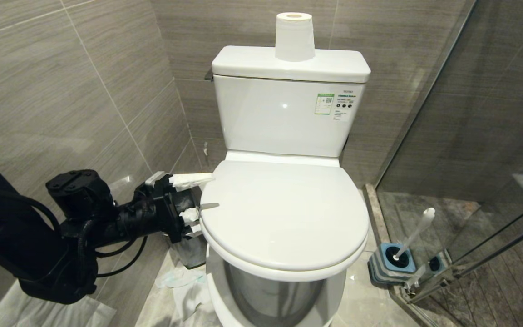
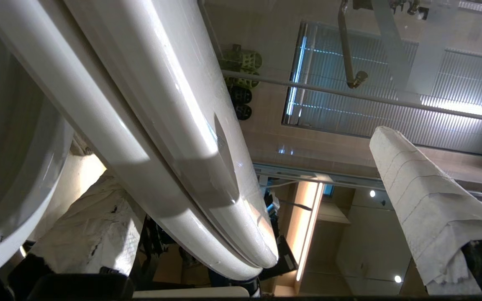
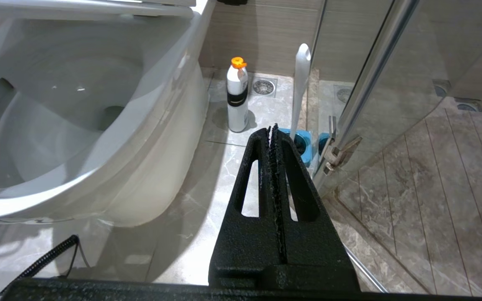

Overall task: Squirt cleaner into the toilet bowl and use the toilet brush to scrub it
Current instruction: Use the left hand to lift the toilet lid slightly

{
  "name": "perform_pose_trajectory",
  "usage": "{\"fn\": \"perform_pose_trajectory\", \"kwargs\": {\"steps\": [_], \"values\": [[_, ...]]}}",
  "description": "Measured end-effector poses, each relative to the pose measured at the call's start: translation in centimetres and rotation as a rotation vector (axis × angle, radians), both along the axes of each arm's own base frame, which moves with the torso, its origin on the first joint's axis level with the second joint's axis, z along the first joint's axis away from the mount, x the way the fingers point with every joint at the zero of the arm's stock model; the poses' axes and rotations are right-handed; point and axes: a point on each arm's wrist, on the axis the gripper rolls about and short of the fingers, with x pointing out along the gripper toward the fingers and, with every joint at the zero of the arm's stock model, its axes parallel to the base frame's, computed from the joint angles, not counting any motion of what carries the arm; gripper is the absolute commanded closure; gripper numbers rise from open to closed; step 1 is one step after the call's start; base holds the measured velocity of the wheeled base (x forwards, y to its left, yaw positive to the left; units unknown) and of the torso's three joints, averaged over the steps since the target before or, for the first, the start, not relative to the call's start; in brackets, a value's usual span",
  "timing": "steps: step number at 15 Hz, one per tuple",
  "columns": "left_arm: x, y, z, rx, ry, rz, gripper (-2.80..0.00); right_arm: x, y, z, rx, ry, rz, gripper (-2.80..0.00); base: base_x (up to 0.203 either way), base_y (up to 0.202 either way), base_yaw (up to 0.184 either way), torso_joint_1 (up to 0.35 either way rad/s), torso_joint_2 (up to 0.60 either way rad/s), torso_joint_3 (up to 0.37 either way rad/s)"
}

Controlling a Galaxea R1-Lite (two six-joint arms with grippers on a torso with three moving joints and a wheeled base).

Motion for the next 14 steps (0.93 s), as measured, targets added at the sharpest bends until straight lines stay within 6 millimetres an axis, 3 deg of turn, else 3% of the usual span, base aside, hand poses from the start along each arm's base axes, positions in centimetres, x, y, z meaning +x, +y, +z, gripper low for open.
{"fn": "perform_pose_trajectory", "kwargs": {"steps": [14], "values": [[0.8,-0.7,4.2,-0.039,-0.092,-0.094,-2.8,0.0,0.0,0.0,0.0,-0.001,0.0,0.0,0.0,0.0,0.0,0.0,0.0,0.0]]}}
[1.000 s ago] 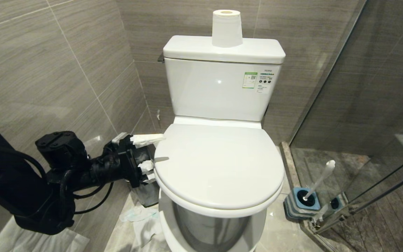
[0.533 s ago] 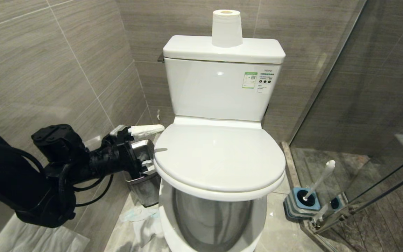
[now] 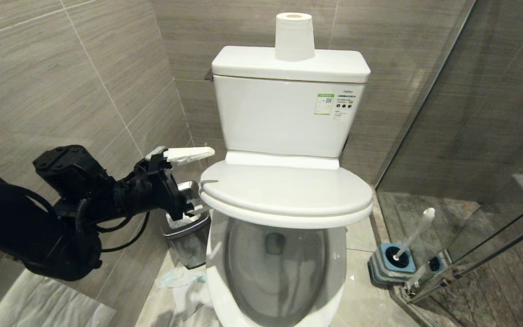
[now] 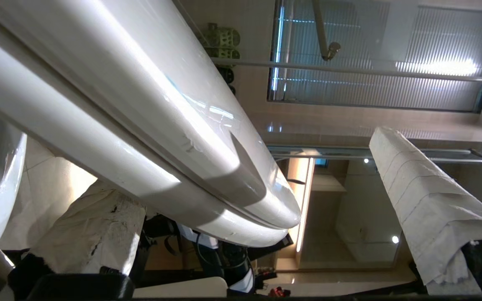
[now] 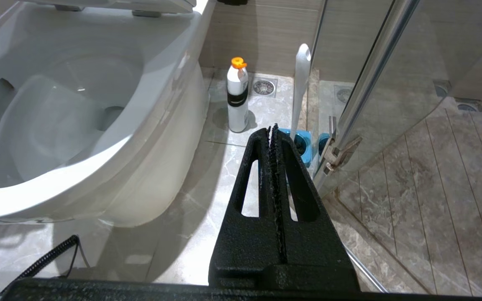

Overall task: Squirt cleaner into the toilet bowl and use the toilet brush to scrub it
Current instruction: Use the left hand to lift the toilet lid slightly

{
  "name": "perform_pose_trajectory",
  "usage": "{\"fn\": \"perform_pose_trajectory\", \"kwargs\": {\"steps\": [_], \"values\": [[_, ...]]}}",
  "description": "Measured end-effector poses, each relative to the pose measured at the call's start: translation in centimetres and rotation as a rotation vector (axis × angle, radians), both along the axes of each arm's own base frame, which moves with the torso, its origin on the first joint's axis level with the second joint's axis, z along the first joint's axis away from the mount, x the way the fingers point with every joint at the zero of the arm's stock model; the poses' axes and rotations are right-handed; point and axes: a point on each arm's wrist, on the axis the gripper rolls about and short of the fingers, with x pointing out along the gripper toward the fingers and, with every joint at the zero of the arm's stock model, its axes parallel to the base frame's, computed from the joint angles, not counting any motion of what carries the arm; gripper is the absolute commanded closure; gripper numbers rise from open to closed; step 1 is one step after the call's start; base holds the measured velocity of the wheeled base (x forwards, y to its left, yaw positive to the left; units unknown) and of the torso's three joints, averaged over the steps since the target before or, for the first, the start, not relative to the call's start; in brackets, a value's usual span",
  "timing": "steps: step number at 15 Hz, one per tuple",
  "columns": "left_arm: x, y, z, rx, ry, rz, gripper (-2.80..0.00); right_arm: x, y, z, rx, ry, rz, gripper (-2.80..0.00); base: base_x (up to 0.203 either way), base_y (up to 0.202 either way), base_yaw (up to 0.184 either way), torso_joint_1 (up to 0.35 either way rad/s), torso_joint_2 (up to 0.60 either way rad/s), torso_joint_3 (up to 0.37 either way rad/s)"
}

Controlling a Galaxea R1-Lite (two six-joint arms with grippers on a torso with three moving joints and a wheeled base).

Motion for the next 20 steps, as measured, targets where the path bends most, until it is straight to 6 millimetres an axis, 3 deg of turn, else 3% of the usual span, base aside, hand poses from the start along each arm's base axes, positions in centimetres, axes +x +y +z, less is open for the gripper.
{"fn": "perform_pose_trajectory", "kwargs": {"steps": [9,20], "values": [[-1.3,-1.9,2.0,-0.006,-0.03,-0.119,-2.8,0.0,0.0,0.0,0.0,0.001,0.0,0.0,0.0,0.0,0.0,0.0,0.0,0.0],[-0.7,-1.9,4.1,-0.03,-0.111,-0.097,-2.8,0.0,0.0,0.0,0.0,0.0,0.0,0.0,0.0,0.0,0.0,0.0,0.0,0.0]]}}
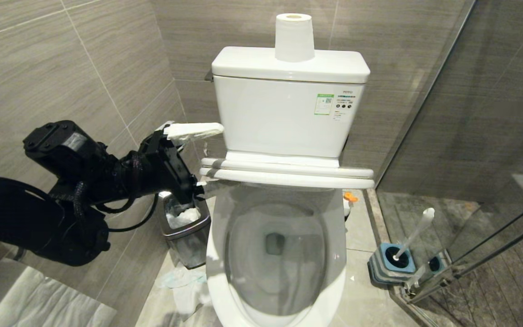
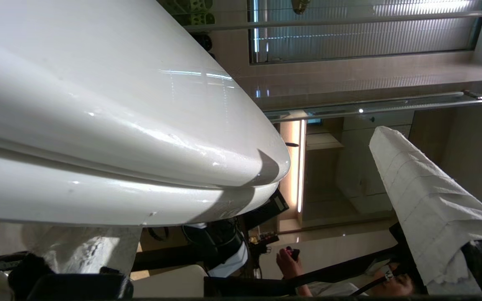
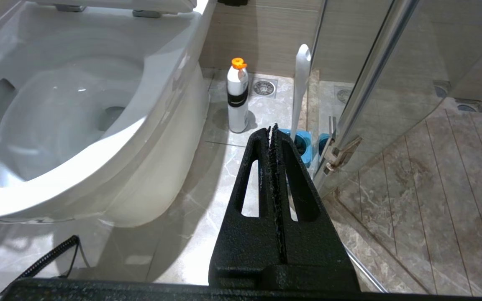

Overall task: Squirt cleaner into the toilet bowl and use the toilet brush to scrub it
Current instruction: Use the left hand to lift the toilet lid slightly

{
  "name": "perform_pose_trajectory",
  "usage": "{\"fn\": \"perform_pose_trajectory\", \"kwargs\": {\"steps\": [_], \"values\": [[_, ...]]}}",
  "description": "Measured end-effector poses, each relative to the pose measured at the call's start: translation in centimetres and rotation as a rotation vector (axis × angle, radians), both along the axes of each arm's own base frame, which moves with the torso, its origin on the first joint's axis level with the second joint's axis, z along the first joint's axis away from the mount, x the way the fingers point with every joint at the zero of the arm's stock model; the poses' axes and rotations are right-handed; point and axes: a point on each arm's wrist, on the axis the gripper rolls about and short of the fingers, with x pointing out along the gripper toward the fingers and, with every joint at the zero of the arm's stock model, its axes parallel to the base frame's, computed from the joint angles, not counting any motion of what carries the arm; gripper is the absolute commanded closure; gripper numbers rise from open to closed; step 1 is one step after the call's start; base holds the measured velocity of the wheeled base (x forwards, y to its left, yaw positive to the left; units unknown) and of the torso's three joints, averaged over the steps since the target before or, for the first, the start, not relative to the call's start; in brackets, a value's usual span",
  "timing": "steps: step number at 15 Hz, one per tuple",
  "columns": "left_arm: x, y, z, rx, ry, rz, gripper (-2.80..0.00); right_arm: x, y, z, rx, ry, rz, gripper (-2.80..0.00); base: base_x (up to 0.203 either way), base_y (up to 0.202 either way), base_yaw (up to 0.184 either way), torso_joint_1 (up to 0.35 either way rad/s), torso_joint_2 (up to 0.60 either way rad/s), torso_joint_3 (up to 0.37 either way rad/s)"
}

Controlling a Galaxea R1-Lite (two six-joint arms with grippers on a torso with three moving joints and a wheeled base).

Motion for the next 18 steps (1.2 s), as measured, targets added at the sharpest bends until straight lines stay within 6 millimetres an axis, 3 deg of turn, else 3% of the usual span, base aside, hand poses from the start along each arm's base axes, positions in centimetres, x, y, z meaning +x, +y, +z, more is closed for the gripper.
{"fn": "perform_pose_trajectory", "kwargs": {"steps": [11,18], "values": [[1.9,0.6,4.1,-0.019,-0.002,0.064,-2.8,0.0,0.0,0.0,0.0,0.0,0.0,0.0,0.0,0.0,0.0,0.0,0.0,0.0],[1.6,-1.7,6.0,-0.075,0.067,0.136,-2.8,0.0,0.0,0.0,0.0,0.0,0.0,0.0,0.0,0.0,0.0,0.0,0.0,0.0]]}}
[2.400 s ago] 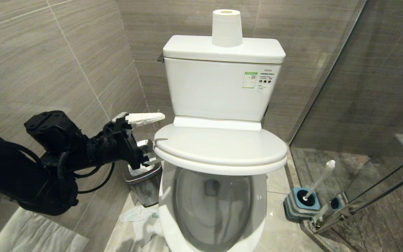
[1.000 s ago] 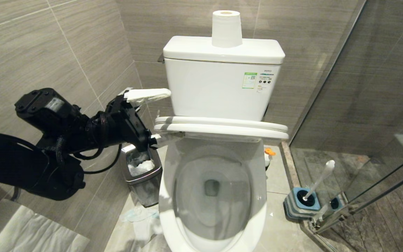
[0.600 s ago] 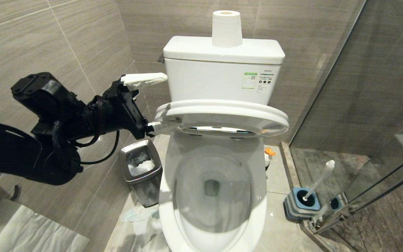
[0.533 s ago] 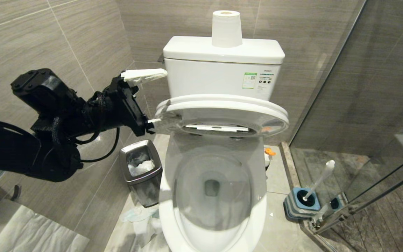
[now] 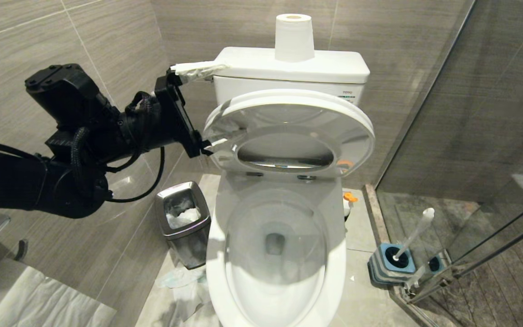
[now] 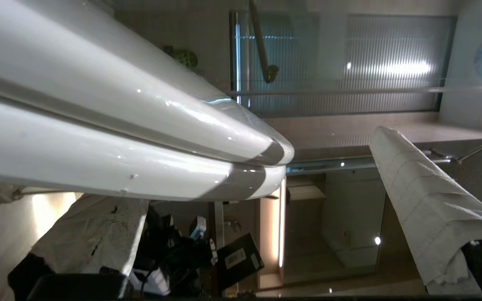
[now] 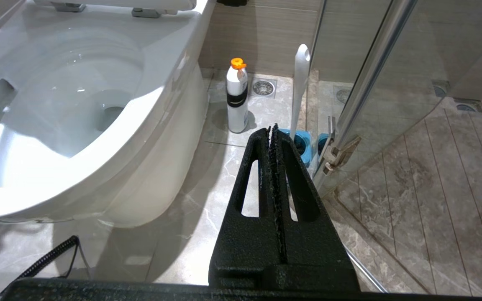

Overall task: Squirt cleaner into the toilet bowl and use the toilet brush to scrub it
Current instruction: Use the left hand to lift the toilet lid slightly

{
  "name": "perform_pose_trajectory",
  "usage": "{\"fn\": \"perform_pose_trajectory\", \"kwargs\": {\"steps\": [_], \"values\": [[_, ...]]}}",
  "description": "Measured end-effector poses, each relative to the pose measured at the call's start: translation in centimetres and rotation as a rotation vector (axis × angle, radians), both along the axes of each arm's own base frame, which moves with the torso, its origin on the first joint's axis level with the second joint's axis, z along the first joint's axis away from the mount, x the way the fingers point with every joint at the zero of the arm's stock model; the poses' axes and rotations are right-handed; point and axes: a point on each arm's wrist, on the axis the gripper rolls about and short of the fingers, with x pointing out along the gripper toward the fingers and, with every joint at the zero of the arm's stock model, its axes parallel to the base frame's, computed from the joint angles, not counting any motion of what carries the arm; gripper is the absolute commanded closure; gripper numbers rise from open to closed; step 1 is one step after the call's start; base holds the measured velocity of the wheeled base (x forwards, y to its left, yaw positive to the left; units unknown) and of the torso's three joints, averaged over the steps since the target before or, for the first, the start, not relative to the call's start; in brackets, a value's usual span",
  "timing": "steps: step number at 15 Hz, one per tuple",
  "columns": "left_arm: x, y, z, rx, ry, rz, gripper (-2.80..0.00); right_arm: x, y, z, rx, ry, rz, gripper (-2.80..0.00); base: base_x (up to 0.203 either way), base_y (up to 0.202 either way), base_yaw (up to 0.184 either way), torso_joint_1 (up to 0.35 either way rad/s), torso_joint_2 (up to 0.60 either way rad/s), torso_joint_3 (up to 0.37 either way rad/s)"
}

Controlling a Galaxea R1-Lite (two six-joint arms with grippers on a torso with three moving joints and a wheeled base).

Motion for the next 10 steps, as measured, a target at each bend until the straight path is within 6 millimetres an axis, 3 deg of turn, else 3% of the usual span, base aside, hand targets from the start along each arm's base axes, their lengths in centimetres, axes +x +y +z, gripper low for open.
{"fn": "perform_pose_trajectory", "kwargs": {"steps": [10], "values": [[-0.3,-1.6,3.4,-0.056,-0.062,0.024,-2.8,0.0,0.0,0.0,0.0,0.0,0.0,0.0,0.0,0.0,0.0,0.0,0.0,0.0]]}}
